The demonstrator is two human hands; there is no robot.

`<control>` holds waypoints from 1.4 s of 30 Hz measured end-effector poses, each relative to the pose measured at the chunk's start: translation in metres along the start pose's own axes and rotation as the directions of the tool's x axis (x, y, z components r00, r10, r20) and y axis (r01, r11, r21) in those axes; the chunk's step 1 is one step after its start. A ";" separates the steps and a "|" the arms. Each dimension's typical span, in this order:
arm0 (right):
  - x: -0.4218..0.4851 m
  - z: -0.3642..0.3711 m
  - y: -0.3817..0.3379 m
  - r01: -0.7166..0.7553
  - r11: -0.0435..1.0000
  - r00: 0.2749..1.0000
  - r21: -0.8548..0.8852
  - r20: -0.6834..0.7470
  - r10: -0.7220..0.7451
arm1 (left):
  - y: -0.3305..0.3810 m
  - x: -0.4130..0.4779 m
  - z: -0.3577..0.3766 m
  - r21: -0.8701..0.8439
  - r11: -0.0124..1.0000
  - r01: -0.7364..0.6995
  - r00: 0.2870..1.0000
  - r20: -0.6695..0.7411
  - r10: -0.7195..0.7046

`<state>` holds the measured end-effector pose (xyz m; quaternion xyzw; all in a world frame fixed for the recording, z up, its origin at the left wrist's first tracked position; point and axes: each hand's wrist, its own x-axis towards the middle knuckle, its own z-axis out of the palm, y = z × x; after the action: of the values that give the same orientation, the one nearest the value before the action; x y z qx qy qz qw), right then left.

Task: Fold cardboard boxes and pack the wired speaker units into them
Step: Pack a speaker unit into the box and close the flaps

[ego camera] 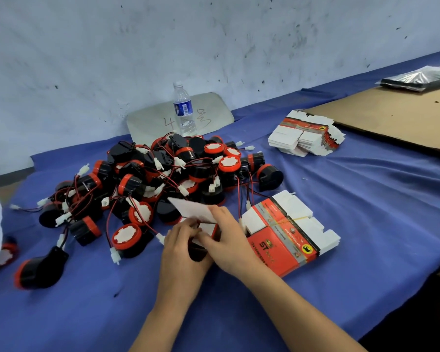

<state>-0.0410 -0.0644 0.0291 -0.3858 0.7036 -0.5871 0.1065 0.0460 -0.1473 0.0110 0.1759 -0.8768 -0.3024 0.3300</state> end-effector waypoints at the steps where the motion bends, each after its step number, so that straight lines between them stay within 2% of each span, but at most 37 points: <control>1: -0.003 0.000 -0.003 0.059 0.995 0.998 0.078 -0.017 -0.058 | 0.000 0.001 -0.001 0.006 1.000 -0.002 1.000 0.006 0.002; 3: -0.006 -0.001 -0.009 0.150 0.965 0.985 0.215 -0.120 -0.126 | 0.000 0.000 -0.003 -0.010 1.000 -0.017 0.999 0.031 0.017; 5: -0.006 -0.003 -0.011 0.202 0.946 0.961 0.252 -0.240 -0.141 | 0.003 -0.001 -0.003 -0.026 0.999 -0.043 0.997 0.067 0.044; 7: -0.004 -0.003 -0.008 0.208 0.954 0.946 0.214 -0.291 -0.141 | 0.005 -0.002 -0.002 -0.037 0.998 -0.054 0.994 0.090 0.057; 15: 0.000 -0.002 0.000 0.058 0.998 0.950 0.012 -0.309 -0.052 | 0.004 -0.002 0.001 -0.039 0.996 -0.075 0.994 0.081 0.078; 17: 0.003 -0.006 0.000 0.062 0.997 0.944 -0.035 -0.322 -0.070 | 0.004 -0.002 0.001 -0.021 0.997 -0.077 0.994 0.070 0.078; 20: 0.001 -0.006 0.000 0.108 0.993 0.957 -0.045 -0.265 -0.117 | 0.006 -0.003 0.002 -0.045 0.997 -0.062 0.997 0.034 0.063; 22: 0.000 -0.005 0.001 0.083 0.996 0.974 -0.044 -0.210 -0.090 | 0.009 -0.003 0.005 -0.065 0.997 -0.035 0.999 -0.032 0.033; 25: 0.001 -0.005 0.002 0.049 0.999 0.984 -0.017 -0.168 -0.051 | 0.012 -0.004 0.011 -0.097 0.993 0.069 0.986 -0.148 -0.083; 29: 0.000 -0.001 0.004 0.077 0.992 0.992 -0.095 -0.093 -0.086 | 0.009 -0.005 0.012 -0.164 0.973 0.164 0.951 -0.235 -0.200; 35: 0.000 -0.001 0.005 0.112 0.978 0.992 -0.177 -0.029 -0.119 | 0.002 -0.005 0.011 -0.193 0.957 0.216 0.965 -0.106 -0.239; 42: 0.001 -0.007 0.004 0.116 0.982 0.992 -0.148 0.058 -0.109 | -0.001 -0.002 0.010 -0.066 0.978 0.198 0.979 -0.033 -0.201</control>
<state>-0.0474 -0.0596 0.0274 -0.4463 0.7201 -0.5277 0.0610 0.0409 -0.1432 0.0036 0.2585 -0.8383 -0.3575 0.3204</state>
